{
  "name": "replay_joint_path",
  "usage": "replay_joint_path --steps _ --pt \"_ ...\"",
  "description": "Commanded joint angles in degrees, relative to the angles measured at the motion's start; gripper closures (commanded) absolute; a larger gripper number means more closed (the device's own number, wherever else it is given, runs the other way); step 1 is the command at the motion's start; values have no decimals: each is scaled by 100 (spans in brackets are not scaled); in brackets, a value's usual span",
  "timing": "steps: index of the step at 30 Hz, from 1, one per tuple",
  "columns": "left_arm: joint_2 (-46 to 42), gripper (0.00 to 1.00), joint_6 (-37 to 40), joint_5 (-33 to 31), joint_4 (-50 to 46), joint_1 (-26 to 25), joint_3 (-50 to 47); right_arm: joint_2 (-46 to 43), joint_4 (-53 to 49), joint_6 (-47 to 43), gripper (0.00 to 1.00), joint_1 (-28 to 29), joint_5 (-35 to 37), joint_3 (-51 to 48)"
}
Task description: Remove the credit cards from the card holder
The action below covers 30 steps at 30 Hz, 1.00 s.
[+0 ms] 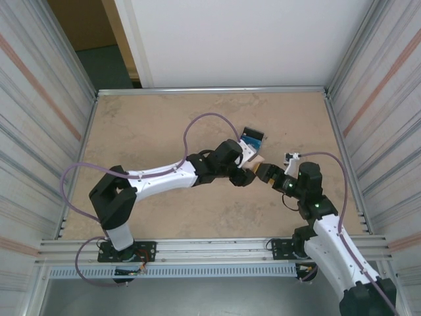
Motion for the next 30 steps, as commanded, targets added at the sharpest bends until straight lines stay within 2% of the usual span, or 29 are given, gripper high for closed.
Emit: replay_joint_path --steps 1,7,12,15,18,21,27,30 --pt "-421 33 187 364 394 -38 -159 172 405 -210 21 213 71 383" --pt "-683 33 520 529 670 -167 -441 559 726 -202 38 314 132 542" --pt "-755 33 637 434 762 -241 -470 797 997 -153 60 481 163 632" --pt "-817 31 644 316 853 -241 -513 891 1055 -212 81 534 173 694" --pt "-959 19 684 226 886 -235 -583 941 1092 -316 95 535 189 742" --pt "-1248 2 753 189 906 -191 -756 967 1008 -548 100 516 185 849" --pt "-2180 1 718 255 1063 121 -1400 1165 1040 -1243 100 409 -463 1172" --pt "-2572 1 345 989 1040 637 -1651 1324 1111 -1588 100 353 -1070 1404"
